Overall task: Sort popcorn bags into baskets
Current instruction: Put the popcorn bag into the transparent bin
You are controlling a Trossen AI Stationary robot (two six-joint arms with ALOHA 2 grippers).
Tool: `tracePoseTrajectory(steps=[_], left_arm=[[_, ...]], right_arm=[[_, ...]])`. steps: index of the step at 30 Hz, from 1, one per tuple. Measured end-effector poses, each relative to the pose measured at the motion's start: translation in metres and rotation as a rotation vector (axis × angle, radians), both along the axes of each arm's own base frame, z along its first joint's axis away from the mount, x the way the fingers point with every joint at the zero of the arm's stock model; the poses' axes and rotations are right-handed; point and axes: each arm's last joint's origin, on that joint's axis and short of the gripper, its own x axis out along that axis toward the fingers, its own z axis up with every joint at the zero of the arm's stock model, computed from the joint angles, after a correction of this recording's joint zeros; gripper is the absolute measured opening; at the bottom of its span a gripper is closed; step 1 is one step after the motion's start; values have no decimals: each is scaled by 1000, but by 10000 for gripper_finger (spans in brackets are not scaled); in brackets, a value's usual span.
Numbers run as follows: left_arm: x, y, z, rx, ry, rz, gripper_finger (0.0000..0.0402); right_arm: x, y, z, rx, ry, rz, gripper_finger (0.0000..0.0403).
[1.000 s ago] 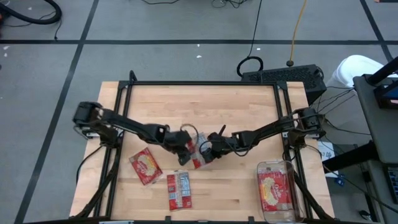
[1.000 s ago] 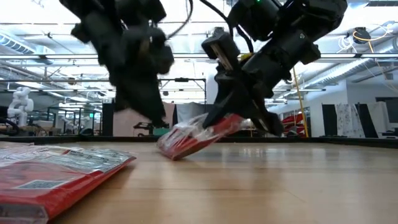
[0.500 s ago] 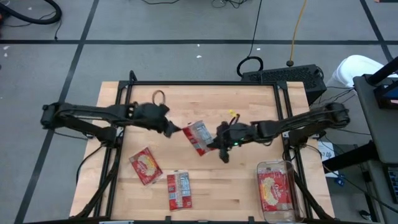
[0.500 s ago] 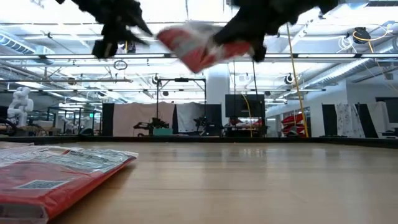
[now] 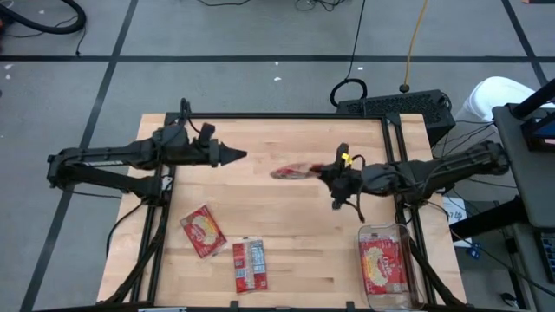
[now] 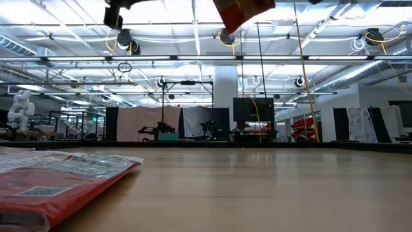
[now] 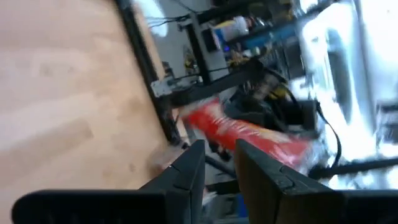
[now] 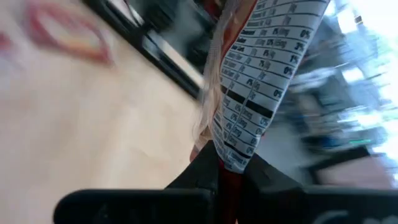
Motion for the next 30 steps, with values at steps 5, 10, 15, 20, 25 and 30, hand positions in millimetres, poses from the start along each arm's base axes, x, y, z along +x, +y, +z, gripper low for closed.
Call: tracePoseTrajectory(steps=[5, 10, 15, 20, 25, 30], left_arm=[[9, 5, 2, -127, -65, 29, 93], [27, 6, 2, -225, -144, -93, 93], [49, -3, -5, -315, -160, -263, 105], [72, -17, -28, -383, -66, -353, 173], [92, -27, -46, -417, -36, -380, 257], [109, -35, -52, -405, -146, -359, 308]], right_arm=[[-1, 0, 6, -368, 98, 4, 8], [2, 3, -2, -577, 192, 153, 8], [6, 8, -8, -696, 227, 262, 8], [7, 12, -4, -771, 180, 350, 8], [8, 12, 0, -801, 155, 334, 9], [9, 12, 2, -808, 138, 329, 9]])
